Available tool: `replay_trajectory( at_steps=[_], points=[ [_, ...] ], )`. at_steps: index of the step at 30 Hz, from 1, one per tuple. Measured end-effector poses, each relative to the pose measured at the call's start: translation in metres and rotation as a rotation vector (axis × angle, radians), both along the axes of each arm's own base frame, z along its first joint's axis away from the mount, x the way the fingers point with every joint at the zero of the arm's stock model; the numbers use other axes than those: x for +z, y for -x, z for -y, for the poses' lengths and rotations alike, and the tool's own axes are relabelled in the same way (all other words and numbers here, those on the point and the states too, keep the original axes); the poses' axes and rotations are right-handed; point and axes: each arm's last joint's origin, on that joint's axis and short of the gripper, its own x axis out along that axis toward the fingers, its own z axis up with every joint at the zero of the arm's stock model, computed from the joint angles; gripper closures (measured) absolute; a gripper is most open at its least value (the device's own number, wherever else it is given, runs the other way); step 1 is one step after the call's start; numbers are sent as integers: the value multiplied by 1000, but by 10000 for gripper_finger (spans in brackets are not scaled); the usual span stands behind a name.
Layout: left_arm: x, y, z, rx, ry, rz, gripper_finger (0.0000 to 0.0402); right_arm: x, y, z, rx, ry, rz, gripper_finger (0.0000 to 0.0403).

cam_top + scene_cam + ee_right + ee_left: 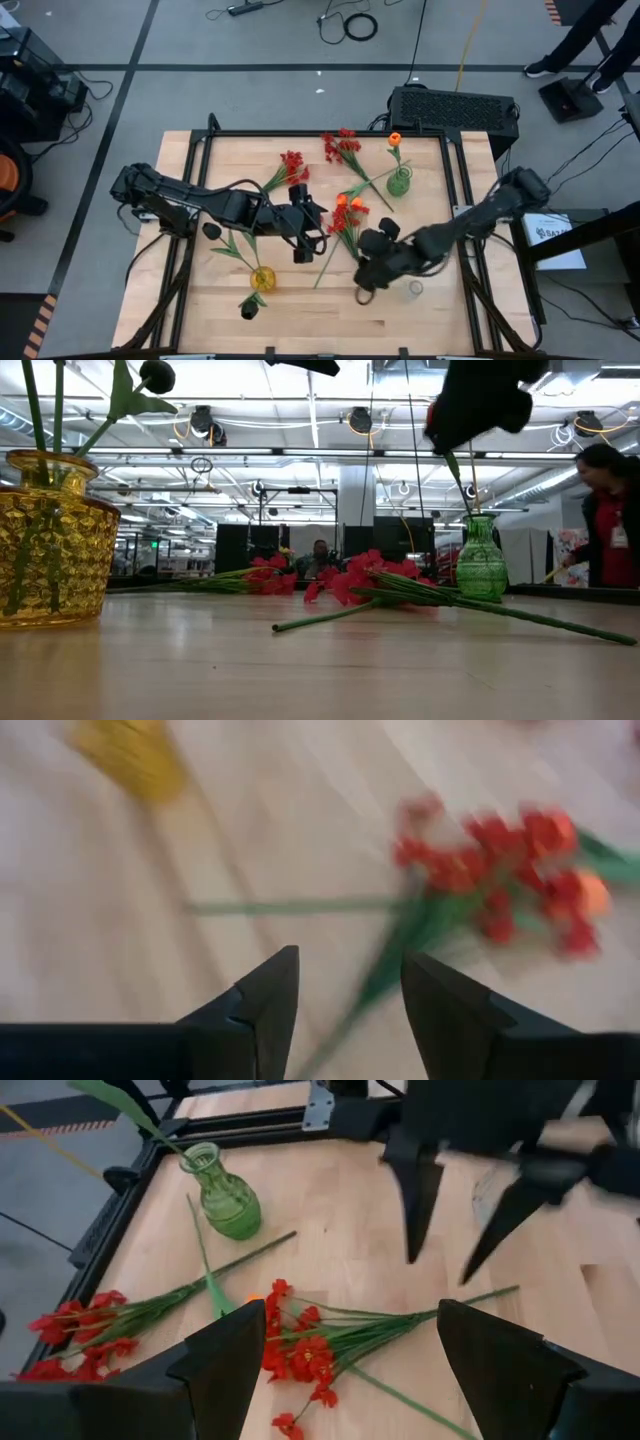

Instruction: Sort flowers into vase by color

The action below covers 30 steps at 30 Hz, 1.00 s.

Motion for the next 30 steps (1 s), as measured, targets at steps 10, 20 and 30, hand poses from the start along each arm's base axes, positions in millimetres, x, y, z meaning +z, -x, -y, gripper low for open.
replay_trajectory(
  at_steps=[10,20,30],
  points=[
    [0,0,-1,20,-47,3,100,-67,-38,14,-137,-74,-254,199],
    [0,0,-1,20,-48,-3,100,-102,-48,22,-188,-70,-352,200],
    [0,1,-1,20,-49,-5,100,-109,-41,32,-193,1,-475,306]
  ],
)
